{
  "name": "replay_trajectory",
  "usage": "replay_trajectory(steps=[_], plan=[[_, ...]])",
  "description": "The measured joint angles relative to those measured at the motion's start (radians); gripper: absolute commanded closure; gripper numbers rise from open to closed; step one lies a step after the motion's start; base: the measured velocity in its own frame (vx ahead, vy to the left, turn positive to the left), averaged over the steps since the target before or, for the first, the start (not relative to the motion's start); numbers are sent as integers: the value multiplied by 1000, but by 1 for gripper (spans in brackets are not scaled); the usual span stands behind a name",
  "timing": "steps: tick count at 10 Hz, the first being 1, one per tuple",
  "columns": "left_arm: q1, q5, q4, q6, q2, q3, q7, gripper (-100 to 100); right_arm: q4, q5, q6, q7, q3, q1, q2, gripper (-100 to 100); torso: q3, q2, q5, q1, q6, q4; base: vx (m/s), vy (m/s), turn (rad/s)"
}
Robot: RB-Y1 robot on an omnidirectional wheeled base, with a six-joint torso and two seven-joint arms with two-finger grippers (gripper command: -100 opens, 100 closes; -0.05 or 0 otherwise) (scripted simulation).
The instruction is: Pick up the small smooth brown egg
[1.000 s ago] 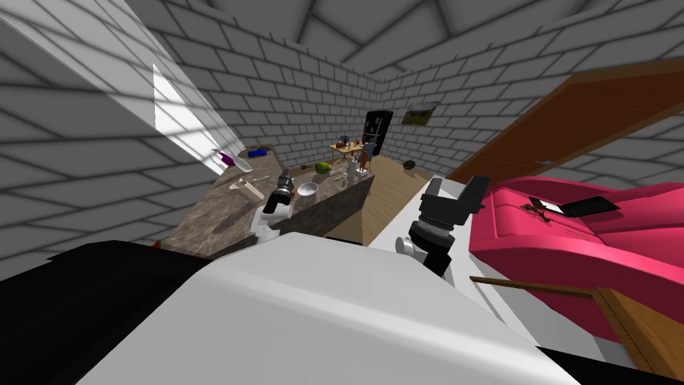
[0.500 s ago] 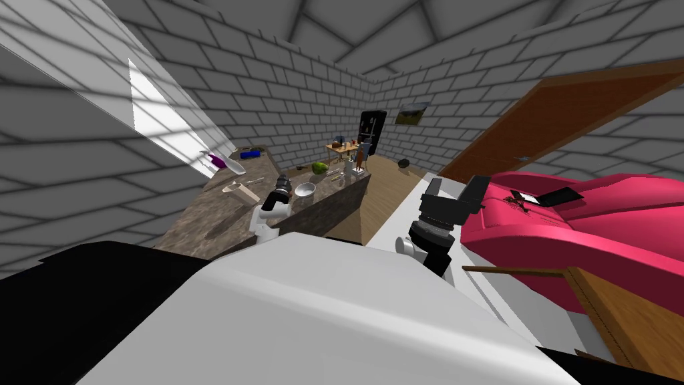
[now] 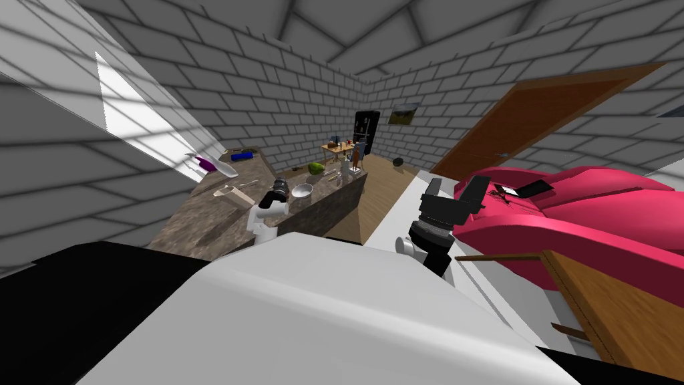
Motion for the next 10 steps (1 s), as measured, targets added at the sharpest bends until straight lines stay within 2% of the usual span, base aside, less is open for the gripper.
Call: replay_trajectory(steps=[4,6,10], plan=[[-12,-4,-10,111,-12,32,11,-100,0,0,0,0,0,0,0,0,0,0,0,0,0,0,-7,24,-95],[-21,-3,10,154,-11,50,19,-100,0,0,0,0,0,0,0,0,0,-1,0,1,0,0,-2,30,-82],[-22,2,8,250,-11,83,33,-100,0,0,0,0,0,0,0,0,0,-1,0,1,0,0,0,34,-82]])
